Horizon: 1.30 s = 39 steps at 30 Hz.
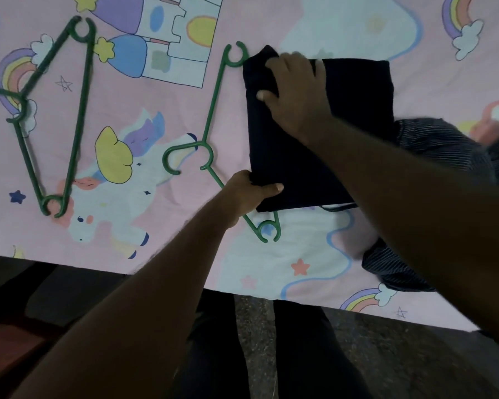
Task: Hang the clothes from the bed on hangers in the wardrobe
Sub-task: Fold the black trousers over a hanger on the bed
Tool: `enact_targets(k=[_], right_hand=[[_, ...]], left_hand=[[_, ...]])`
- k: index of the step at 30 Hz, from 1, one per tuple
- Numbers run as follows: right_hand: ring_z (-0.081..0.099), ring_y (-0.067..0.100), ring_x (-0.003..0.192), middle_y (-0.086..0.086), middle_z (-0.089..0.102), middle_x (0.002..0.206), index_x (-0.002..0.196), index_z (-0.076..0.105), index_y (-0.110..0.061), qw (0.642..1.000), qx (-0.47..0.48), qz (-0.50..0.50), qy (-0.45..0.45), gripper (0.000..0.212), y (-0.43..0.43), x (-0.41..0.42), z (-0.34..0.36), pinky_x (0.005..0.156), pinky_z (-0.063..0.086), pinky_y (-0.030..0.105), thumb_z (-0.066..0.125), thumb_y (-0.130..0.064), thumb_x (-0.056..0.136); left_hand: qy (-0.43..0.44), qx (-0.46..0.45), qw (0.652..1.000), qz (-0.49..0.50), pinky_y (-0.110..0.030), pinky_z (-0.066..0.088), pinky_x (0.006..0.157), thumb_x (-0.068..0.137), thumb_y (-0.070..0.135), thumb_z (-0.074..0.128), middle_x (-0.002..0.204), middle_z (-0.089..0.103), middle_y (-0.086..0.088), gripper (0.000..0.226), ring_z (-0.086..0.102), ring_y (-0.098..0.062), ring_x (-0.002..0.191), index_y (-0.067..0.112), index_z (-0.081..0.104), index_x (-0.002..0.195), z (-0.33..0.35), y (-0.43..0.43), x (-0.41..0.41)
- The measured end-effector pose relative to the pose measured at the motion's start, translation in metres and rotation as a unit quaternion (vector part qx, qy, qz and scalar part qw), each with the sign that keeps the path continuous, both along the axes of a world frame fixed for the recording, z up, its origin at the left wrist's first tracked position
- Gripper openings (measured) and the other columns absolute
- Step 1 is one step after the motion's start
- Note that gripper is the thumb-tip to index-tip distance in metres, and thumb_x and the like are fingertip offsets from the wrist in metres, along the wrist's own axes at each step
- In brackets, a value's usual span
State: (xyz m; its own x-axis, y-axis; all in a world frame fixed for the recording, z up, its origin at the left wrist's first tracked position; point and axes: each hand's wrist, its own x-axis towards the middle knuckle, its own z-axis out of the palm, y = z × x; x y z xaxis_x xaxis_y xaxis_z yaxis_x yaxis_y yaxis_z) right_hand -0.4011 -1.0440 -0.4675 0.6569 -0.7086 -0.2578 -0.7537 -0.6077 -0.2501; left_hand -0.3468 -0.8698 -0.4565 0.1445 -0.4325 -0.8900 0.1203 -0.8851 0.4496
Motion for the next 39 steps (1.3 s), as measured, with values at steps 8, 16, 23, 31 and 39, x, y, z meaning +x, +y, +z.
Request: enact_targets(k=[8,16,23,31,39], right_hand=[[0.005,0.028,0.152,0.01,0.01,0.164,0.156,0.021,-0.027,0.994,-0.059,-0.065,0.059,0.068,0.021,-0.134,-0.019,0.118,0.004,0.06,0.028,-0.063,0.098],[0.002,0.029,0.152,0.011,0.007,0.164,0.156,0.02,-0.024,0.996,-0.043,-0.064,0.05,0.067,0.021,-0.131,-0.017,0.116,0.002,0.061,0.031,-0.058,0.099],[0.01,0.028,0.15,0.01,0.009,0.164,0.158,0.005,-0.022,0.958,0.209,-0.152,-0.121,0.09,0.036,-0.103,0.065,0.118,0.022,0.052,0.064,-0.027,0.089],[0.028,0.009,0.144,-0.017,0.021,0.158,0.155,0.012,-0.032,0.85,0.44,-0.058,-0.285,0.091,0.107,-0.04,0.208,0.113,0.035,0.038,0.069,-0.01,0.088],[0.043,0.01,0.137,-0.007,0.049,0.146,0.144,0.042,-0.022,0.711,0.604,0.056,-0.356,0.089,0.232,0.044,0.34,0.112,0.037,0.033,0.081,-0.054,0.07]], left_hand=[[-0.045,-0.021,0.99,0.133,-0.027,0.054,0.081,0.079,0.029,0.08,0.114,0.059,0.001,0.064,0.062,-0.018,0.102,0.01,0.046,0.13,-0.003,-0.026,-0.013],[-0.113,-0.043,0.99,0.074,-0.036,0.055,0.089,0.082,0.018,0.071,0.116,0.066,-0.005,0.047,0.065,-0.023,0.101,0.011,0.057,0.127,0.017,-0.037,-0.019],[-0.317,-0.069,0.942,-0.082,-0.032,0.047,0.074,0.08,0.027,0.066,0.107,0.067,-0.009,0.04,0.062,-0.031,0.096,0.014,0.056,0.117,0.116,-0.021,-0.018],[-0.458,-0.027,0.867,-0.196,-0.032,0.038,0.063,0.089,0.034,0.053,0.091,0.064,-0.008,0.024,0.062,-0.034,0.083,0.018,0.047,0.106,0.263,0.083,-0.001],[-0.604,0.073,0.783,-0.126,-0.036,0.047,0.071,0.085,0.036,0.055,0.099,0.068,-0.005,0.029,0.064,-0.035,0.092,0.024,0.052,0.112,0.39,0.284,0.022]])
